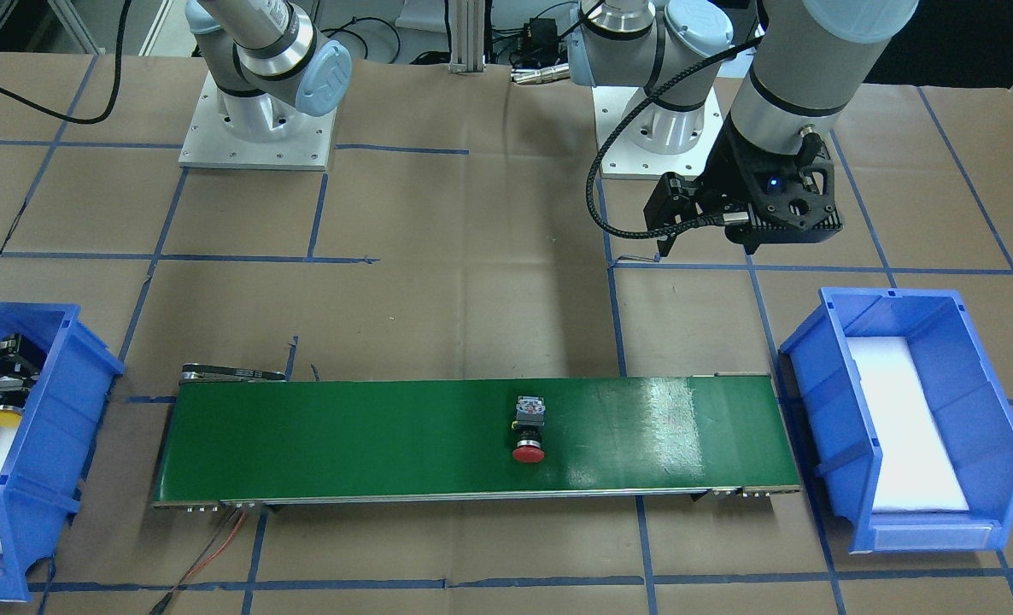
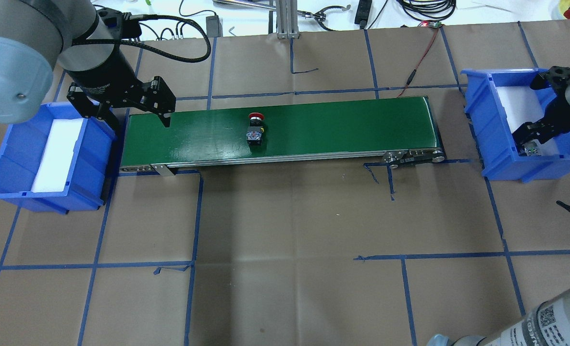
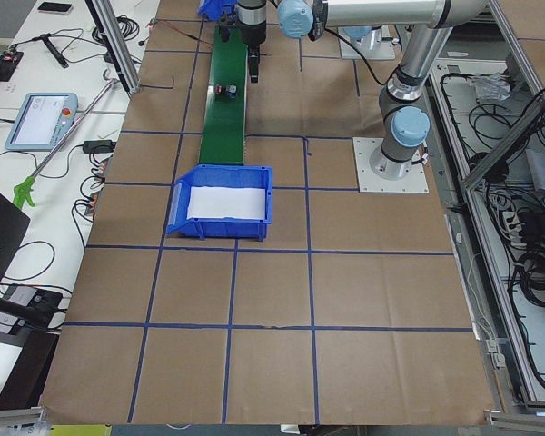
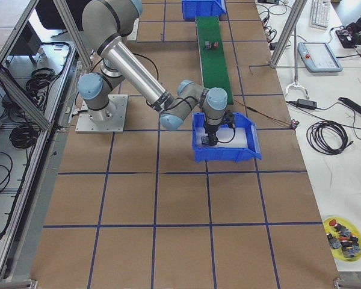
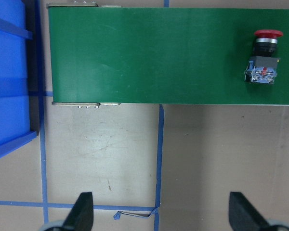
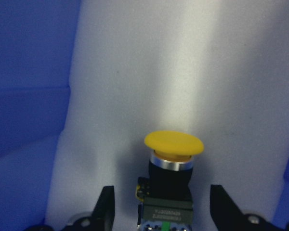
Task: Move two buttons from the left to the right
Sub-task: 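Carry the yellow button into the empty blue bin and release it with the right gripper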
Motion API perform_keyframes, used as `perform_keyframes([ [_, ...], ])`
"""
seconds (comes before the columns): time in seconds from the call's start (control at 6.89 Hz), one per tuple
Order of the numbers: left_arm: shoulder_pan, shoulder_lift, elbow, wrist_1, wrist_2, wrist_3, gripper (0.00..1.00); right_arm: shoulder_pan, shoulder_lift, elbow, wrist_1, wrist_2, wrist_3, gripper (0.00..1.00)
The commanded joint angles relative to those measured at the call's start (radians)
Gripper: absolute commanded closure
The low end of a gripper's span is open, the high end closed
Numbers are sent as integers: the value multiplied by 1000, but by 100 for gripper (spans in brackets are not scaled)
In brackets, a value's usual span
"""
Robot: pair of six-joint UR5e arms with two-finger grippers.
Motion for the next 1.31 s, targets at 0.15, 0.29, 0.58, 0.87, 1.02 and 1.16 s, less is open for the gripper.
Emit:
perform_keyframes([
  [0.15,0,3,-3,0,0,0,0,7,-45,-70,18,-3,7,9],
  [0.29,0,3,-3,0,-2,0,0,7,-88,-111,24,0,13,1],
  [0.58,0,6,-3,0,-5,0,0,10,-171,-201,259,43,108,0],
  [0.87,0,3,-3,0,-2,0,0,97,-176,-316,367,16,229,0],
  [1.02,0,6,-3,0,-5,0,0,174,-179,-364,448,-31,310,0],
  [1.16,0,6,-3,0,-3,0,0,267,-202,-396,563,-90,461,0],
])
